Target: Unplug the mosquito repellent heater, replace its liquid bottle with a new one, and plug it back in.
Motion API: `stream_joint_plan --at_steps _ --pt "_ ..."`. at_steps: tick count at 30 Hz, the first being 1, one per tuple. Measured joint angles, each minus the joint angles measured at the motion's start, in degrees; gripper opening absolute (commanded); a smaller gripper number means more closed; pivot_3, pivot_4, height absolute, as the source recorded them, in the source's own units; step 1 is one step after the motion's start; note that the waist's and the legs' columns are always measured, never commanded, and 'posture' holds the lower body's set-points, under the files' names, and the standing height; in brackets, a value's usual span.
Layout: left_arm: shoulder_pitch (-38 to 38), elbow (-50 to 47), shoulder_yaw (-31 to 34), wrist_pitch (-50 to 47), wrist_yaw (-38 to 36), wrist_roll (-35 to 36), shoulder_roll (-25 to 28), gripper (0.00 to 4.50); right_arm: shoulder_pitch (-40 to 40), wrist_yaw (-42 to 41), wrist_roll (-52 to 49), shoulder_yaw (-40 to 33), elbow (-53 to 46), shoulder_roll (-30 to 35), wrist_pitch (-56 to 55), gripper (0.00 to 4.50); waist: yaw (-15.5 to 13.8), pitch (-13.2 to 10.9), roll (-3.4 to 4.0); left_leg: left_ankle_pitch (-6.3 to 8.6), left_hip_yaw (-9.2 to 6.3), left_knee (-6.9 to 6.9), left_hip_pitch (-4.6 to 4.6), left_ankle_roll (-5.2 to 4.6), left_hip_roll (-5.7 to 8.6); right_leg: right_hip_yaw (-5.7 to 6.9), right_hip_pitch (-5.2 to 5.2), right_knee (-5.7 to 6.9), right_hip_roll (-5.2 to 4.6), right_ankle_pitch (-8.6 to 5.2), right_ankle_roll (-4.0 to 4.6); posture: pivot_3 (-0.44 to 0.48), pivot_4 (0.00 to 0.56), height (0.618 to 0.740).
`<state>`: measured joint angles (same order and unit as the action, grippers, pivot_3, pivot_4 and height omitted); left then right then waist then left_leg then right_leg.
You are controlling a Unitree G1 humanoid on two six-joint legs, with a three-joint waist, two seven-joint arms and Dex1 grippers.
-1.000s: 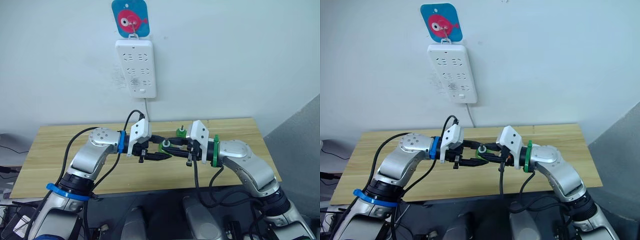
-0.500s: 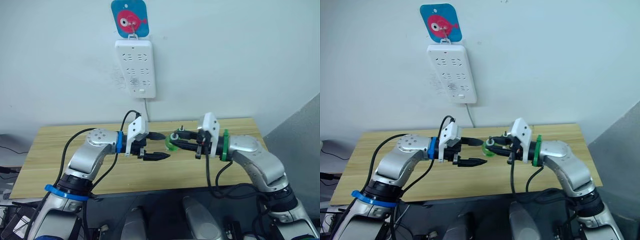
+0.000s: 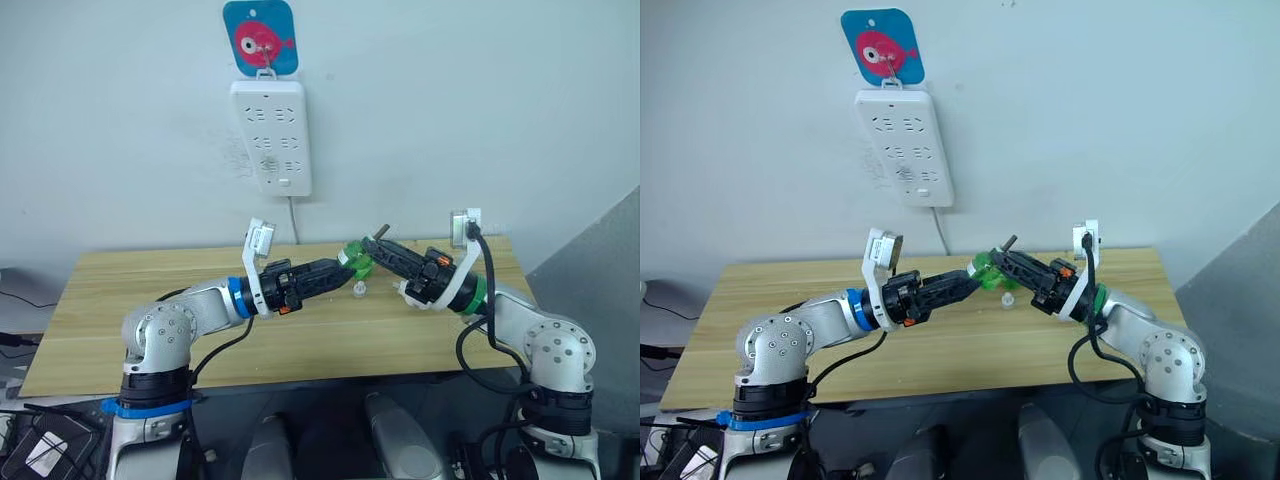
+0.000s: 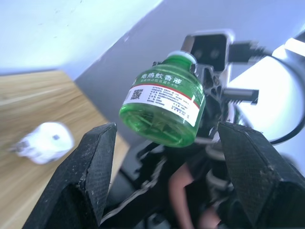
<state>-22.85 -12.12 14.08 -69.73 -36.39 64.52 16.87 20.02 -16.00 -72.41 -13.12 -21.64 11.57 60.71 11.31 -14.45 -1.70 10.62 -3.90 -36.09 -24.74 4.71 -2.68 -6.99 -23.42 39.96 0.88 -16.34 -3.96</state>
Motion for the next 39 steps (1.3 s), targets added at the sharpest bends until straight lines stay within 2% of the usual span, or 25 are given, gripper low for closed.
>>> stream_joint_plan --at_steps 6,14,25,30,39 --pt "0.0 0.7 3.0 0.2 13.4 11.7 -6.4 3.58 1.5 9.5 -12.8 -0.8 2.3 0.2 -0.9 0.81 -0.1 0.2 -0.02 0.00 0.00 -0.01 -0.01 0.00 0.02 0.01 0.01 -0.01 0.00 0.00 0.00 -0.223 0.171 0.740" --pt "0.2 1.0 2.6 4.4 23.8 24.1 -7.3 3.58 1.5 15.1 -19.7 1.1 2.9 1.5 -4.2 0.81 0.0 0.4 0.01 0.00 0.01 -0.01 0.00 0.00 0.03 -0.01 0.01 -0.02 0.01 0.00 0.00 -0.224 0.169 0.740" --pt "0.9 0.9 -2.5 9.9 27.1 29.0 -8.1 3.58 1.5 18.4 -25.2 4.3 2.9 3.4 -7.9 0.81 -0.1 0.6 0.09 0.00 0.04 0.00 -0.01 0.00 0.05 -0.05 0.01 -0.07 0.02 0.00 0.00 -0.227 0.173 0.740" --pt "1.4 1.0 -2.9 11.5 27.6 30.1 -7.6 2.40 1.5 19.1 -26.7 5.4 2.7 3.8 -9.5 0.81 -0.1 0.7 0.19 0.00 0.05 0.01 -0.01 0.00 0.05 -0.07 0.01 -0.08 0.02 0.00 0.00 -0.228 0.173 0.740" --pt "2.5 0.9 -4.6 13.7 28.6 32.9 -6.7 2.33 1.5 20.4 -28.6 6.7 2.7 4.7 -11.0 0.81 -0.1 0.7 0.19 0.00 0.08 0.01 -0.01 0.00 0.05 -0.12 0.01 -0.13 0.02 0.00 0.00 -0.224 0.172 0.740"
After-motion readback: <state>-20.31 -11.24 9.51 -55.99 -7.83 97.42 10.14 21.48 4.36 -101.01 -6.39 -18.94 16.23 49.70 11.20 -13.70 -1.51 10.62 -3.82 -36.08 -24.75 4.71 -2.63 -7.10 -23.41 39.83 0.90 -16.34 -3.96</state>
